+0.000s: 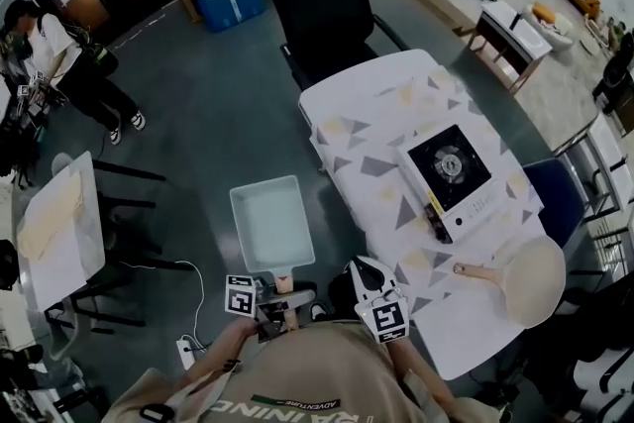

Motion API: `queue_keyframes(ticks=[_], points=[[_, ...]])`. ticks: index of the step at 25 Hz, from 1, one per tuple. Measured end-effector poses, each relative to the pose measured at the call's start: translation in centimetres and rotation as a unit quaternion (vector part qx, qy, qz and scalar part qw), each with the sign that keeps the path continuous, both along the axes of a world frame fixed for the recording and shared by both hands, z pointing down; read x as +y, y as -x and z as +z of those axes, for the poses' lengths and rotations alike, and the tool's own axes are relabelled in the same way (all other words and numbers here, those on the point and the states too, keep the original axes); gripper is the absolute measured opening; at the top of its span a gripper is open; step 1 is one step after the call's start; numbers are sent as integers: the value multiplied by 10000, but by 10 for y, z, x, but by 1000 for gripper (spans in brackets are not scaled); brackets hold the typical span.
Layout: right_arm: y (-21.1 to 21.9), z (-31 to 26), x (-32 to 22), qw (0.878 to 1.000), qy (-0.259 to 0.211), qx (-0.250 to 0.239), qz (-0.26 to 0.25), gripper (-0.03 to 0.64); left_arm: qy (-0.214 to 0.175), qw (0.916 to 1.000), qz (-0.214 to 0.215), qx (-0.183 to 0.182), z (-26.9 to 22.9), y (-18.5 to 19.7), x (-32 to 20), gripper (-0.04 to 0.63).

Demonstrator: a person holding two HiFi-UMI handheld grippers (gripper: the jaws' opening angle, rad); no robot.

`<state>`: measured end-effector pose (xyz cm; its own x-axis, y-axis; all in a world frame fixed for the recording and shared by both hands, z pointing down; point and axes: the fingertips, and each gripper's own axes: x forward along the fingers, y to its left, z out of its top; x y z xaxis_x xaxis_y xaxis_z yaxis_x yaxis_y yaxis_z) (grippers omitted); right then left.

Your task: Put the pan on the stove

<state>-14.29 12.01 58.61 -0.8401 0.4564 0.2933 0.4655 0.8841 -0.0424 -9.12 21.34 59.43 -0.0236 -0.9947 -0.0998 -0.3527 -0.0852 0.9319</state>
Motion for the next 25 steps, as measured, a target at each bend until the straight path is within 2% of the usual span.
queue_keyframes(ticks=[5,11,19,25], points=[[51,3,-19,9997,-31,-111,-229,0,315,9991,-77,-261,-8,53,-13,98],[108,-13,-49,9979,100,-541,-333,0,219,9994,104,-265,-15,89,-49,98],[114,-8,-110,9972,219,-552,447,0,247,9982,512,-208,-26,123,-93,98],[102,8,-154,9923,168,-389,1165,0,25,9930,1178,-116,-21,137,-138,98]])
